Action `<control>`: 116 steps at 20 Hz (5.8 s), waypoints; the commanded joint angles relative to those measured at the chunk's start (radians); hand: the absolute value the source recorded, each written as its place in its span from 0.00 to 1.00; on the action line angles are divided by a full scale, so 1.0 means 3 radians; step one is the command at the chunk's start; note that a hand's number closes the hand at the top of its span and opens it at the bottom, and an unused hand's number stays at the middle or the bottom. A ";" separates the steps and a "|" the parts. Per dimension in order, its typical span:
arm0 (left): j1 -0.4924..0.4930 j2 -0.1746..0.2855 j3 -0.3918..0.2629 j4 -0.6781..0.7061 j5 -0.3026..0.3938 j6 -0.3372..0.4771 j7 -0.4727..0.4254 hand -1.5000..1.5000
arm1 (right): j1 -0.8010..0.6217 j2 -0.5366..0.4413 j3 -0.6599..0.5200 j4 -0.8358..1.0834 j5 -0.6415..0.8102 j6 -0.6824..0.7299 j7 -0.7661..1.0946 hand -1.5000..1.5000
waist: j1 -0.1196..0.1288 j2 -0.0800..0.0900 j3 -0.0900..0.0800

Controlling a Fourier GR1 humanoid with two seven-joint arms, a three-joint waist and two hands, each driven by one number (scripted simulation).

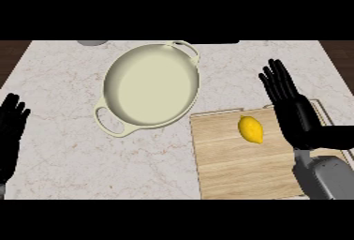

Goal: Pick the lemon from the tray and place it in the pot

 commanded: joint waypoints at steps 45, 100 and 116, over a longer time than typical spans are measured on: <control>-0.0312 -0.1063 -0.0873 0.0165 0.0010 -0.1039 0.0401 0.50 | -0.1188 -0.0563 0.0675 -0.0539 0.1780 0.1279 0.4504 0.00 | 0.0081 0.0055 -0.0011; -0.0465 -0.1544 -0.0266 -0.0162 -0.0395 -0.1472 0.1130 0.50 | -0.0400 0.0353 0.0287 0.0558 0.3744 0.1637 0.2855 1.00 | 0.0080 0.0058 -0.0008; -0.0182 -0.1571 -0.0283 -0.0050 -0.0489 -0.1616 0.0839 0.50 | 0.0161 0.1269 0.1805 -0.0363 0.4727 0.0341 0.5459 1.00 | 0.0070 0.0029 -0.0015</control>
